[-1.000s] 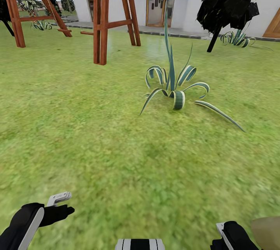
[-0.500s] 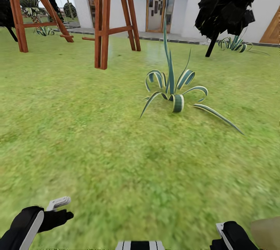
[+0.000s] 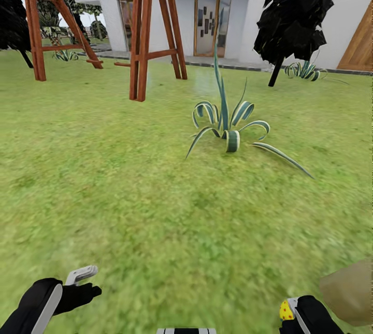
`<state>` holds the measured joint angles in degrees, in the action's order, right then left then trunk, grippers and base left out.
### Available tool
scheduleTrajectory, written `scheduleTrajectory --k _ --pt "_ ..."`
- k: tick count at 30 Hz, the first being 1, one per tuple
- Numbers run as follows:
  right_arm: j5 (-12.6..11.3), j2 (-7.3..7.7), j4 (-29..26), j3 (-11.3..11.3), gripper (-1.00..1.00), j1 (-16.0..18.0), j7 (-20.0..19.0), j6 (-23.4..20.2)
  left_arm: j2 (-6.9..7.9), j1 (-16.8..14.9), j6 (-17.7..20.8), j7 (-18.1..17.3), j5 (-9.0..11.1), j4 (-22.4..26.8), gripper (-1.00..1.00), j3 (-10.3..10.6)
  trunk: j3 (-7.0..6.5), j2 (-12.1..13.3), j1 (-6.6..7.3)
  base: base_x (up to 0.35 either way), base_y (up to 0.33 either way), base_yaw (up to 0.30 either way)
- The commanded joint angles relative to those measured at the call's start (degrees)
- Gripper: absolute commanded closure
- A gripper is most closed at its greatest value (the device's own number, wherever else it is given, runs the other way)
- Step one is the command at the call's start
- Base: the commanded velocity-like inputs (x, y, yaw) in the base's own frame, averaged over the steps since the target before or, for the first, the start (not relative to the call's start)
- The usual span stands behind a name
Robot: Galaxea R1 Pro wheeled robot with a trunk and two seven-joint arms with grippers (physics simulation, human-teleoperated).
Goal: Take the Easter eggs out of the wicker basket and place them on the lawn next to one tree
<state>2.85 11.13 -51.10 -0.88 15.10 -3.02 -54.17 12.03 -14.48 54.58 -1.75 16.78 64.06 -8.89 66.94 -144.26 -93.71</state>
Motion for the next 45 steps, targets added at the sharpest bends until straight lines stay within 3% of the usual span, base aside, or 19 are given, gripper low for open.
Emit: scheduleTrajectory --k 1,7,20,41,45 --pt "0.3 0.04 -0.1 -0.1 -1.0 0.0 -0.3 -0.2 -0.05 0.0 0.3 -0.2 -0.1 0.0 -1.0 -0.1 -0.18 0.0 0.05 -0.097 -0.051 0.0" --pt "0.3 0.04 -0.1 -0.1 -1.0 0.0 -0.4 -0.3 -0.99 0.0 0.2 -0.1 -0.1 0.0 -1.0 -0.1 -1.52 0.1 0.2 -0.032 -0.017 -0.016" --pt "0.3 0.04 0.0 -0.1 -1.0 0.0 -0.3 -0.3 -1.1 0.0 0.2 0.0 -0.2 -0.1 -1.0 -0.3 -4.61 0.2 0.54 -0.103 -0.005 -0.141" --pt "0.2 0.12 -0.1 0.3 -1.0 0.0 -0.5 -0.3 -1.3 0.0 0.2 0.0 -0.1 -0.1 -1.0 0.0 -9.51 0.5 1.08 -0.026 -0.011 -0.278" --pt "0.1 0.14 -0.1 0.4 -1.0 0.0 -0.5 -0.3 -1.9 0.0 0.2 0.0 -0.2 -0.1 -1.0 0.1 -9.65 0.5 1.08 0.0 0.0 -0.286"
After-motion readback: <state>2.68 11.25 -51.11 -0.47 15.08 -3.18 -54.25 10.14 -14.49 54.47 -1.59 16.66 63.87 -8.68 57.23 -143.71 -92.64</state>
